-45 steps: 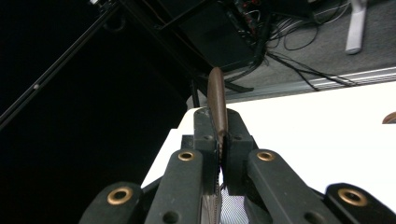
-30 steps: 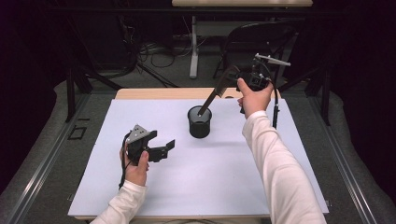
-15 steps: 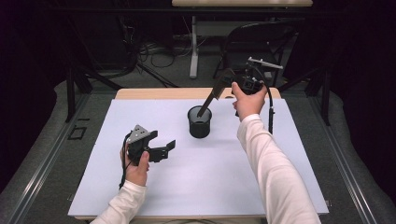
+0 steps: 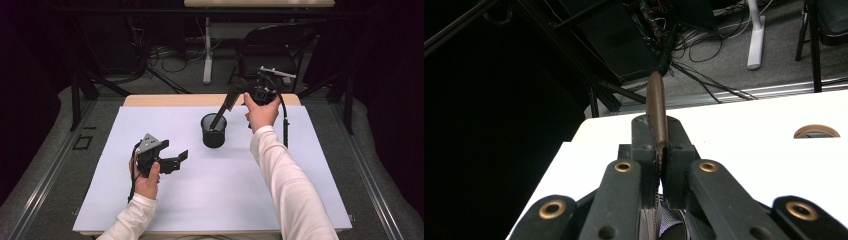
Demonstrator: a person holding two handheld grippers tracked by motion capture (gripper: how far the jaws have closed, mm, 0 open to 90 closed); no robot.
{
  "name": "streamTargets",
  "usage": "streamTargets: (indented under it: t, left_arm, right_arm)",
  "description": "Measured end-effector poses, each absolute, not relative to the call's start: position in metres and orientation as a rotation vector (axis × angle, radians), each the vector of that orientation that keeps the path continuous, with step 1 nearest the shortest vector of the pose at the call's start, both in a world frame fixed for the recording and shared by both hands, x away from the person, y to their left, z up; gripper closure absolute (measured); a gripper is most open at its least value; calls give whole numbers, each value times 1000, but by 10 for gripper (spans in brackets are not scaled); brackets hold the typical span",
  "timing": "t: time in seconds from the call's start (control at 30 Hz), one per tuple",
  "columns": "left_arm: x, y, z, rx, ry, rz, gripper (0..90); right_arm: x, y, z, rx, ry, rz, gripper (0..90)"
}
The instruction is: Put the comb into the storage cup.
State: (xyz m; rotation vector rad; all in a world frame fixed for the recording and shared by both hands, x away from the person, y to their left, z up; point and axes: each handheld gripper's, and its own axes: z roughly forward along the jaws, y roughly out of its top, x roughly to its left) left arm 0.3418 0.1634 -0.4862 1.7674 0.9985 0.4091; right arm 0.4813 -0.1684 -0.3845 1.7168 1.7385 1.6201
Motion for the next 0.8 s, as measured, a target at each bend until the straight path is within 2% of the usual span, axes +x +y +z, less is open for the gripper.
streamTargets:
  t: [0.8]
  left_arm:
    - [342,165,-486,1762,1002,409,158]
  right_arm:
    - [488,-158,-411,1767,1757,1588,869]
